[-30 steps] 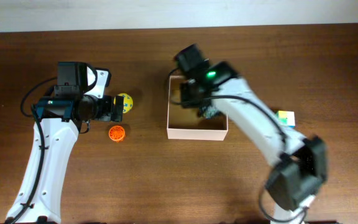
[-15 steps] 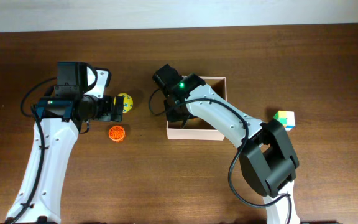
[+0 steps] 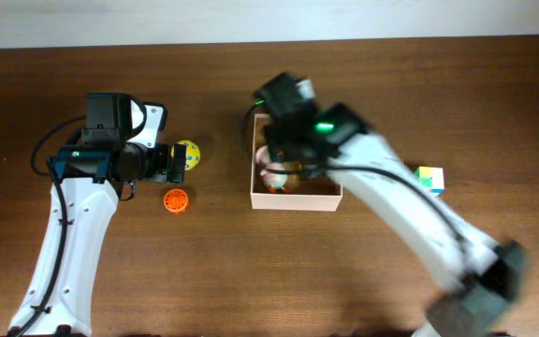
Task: Pack container
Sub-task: 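Place the duck into the box beside the truck and release, then grasp the colored cube puzzle with the right gripper, then lower the cube into the box front and release it, then move the left gripper to the yellow lettered ball and grasp it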
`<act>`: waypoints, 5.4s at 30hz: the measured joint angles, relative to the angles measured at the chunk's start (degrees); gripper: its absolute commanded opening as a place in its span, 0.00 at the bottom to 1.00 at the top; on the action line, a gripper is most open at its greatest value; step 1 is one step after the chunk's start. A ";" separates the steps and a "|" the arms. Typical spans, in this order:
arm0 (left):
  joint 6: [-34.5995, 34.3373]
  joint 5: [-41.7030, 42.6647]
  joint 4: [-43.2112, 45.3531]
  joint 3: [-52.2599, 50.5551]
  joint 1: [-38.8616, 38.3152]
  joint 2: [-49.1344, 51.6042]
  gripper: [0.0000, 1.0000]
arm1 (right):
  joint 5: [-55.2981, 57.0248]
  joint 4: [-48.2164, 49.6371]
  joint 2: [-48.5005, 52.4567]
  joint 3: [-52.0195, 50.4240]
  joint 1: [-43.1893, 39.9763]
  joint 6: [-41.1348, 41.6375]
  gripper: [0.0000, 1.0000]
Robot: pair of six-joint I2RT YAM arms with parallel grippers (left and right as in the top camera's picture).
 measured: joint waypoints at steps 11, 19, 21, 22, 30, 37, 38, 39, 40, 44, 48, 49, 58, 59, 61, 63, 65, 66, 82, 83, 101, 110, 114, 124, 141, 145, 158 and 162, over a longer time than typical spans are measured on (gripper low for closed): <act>0.02 0.00 0.02 0.00 0.00 0.02 0.99 | 2.34 -9.46 -14.32 -0.24 -29.09 -4.09 0.94; 0.00 0.00 0.02 0.00 0.00 0.02 0.99 | -7.28 -2.60 -4.42 -11.61 -41.33 -9.38 0.92; 0.02 0.00 0.00 0.00 0.00 0.02 0.99 | -9.05 0.04 -0.94 -14.84 -41.99 -11.76 0.90; 0.02 0.00 0.02 0.00 0.00 0.02 0.99 | -9.66 0.94 0.68 -16.00 -42.03 -12.74 0.90; 0.00 0.00 0.02 0.00 0.00 0.02 0.99 | -11.87 5.55 10.40 -18.56 -42.03 -17.66 0.90; 0.02 0.00 0.00 0.00 0.00 0.02 0.99 | -11.98 6.86 13.92 -18.56 -42.73 -19.26 0.79; 0.00 0.00 0.02 0.00 0.00 0.02 0.99 | -11.98 6.88 14.25 -18.58 -42.88 -19.26 0.78; 0.00 0.00 0.02 0.00 0.00 0.02 0.99 | -12.00 6.93 14.53 -18.58 -43.06 -19.30 0.78; 0.00 0.00 0.02 0.00 0.00 0.02 0.99 | -12.00 7.10 14.78 -18.67 -43.19 -19.26 0.74; 0.00 0.00 0.02 0.00 0.00 0.02 0.99 | -12.00 7.48 14.97 -19.45 -43.63 -19.65 0.68; 0.00 0.00 0.02 0.00 0.00 0.02 0.99 | -11.98 7.48 14.97 -19.50 -43.85 -19.80 0.61; 0.02 0.00 0.02 0.00 0.00 0.02 0.99 | -12.00 7.43 14.97 -19.50 -43.87 -19.82 0.59; 0.02 0.00 0.02 0.00 0.00 0.02 0.99 | -12.24 7.15 14.97 -19.50 -43.89 -19.78 0.40; 0.00 0.00 0.02 0.00 0.00 0.02 0.99 | -12.31 7.08 14.97 -19.50 -43.89 -19.58 0.40; 0.00 0.00 0.02 0.00 0.00 0.02 0.99 | -12.35 7.04 14.97 -19.47 -43.89 -19.17 0.39; 0.00 0.00 0.02 0.00 0.00 0.02 0.99 | -12.37 6.38 14.97 -19.32 -43.89 -18.80 0.39; 0.02 0.00 0.02 0.00 0.00 0.02 0.99 | -12.41 4.63 14.97 -18.99 -43.89 -18.27 0.38; 0.00 0.00 0.02 0.00 0.00 0.02 0.99 | -12.48 3.65 14.95 -18.62 -43.87 -17.97 0.38; 0.02 0.00 0.02 0.00 0.00 0.02 0.99 | -18.82 -8.39 -7.30 -2.69 -26.12 -10.97 0.34; 0.00 0.00 0.02 0.00 0.00 0.02 0.99 | -18.99 -8.52 -7.91 -2.67 -24.61 -10.51 0.34; 0.00 0.00 0.02 0.00 0.00 0.02 0.99 | -18.64 2.93 0.50 -15.67 -7.45 1.51 0.33; 0.00 0.00 0.02 0.00 0.00 0.02 0.99 | -17.70 11.72 1.81 -24.33 -7.50 2.71 0.44; 0.00 0.00 0.02 0.00 0.00 0.02 0.99 | -17.18 12.13 1.86 -25.24 -7.50 2.99 0.59; 0.02 0.00 0.00 0.00 0.00 0.02 0.99 | -15.47 9.81 1.86 -20.57 -7.50 -0.48 0.72; 0.00 0.17 0.22 0.00 0.00 0.02 0.99 | -7.56 -17.33 -5.22 7.02 -24.44 -1.92 0.86; 0.02 1.51 2.32 0.00 0.00 0.02 0.99 | -8.92 -17.88 -5.40 6.03 -34.88 -2.78 0.87; 0.00 2.89 8.98 2.49 -0.02 5.22 0.99 | -22.73 -9.90 -5.40 -11.13 -55.45 -5.75 0.99; 0.00 2.43 5.90 8.83 0.00 12.68 0.99 | -24.02 -8.76 -5.40 -14.64 -55.93 -5.79 0.99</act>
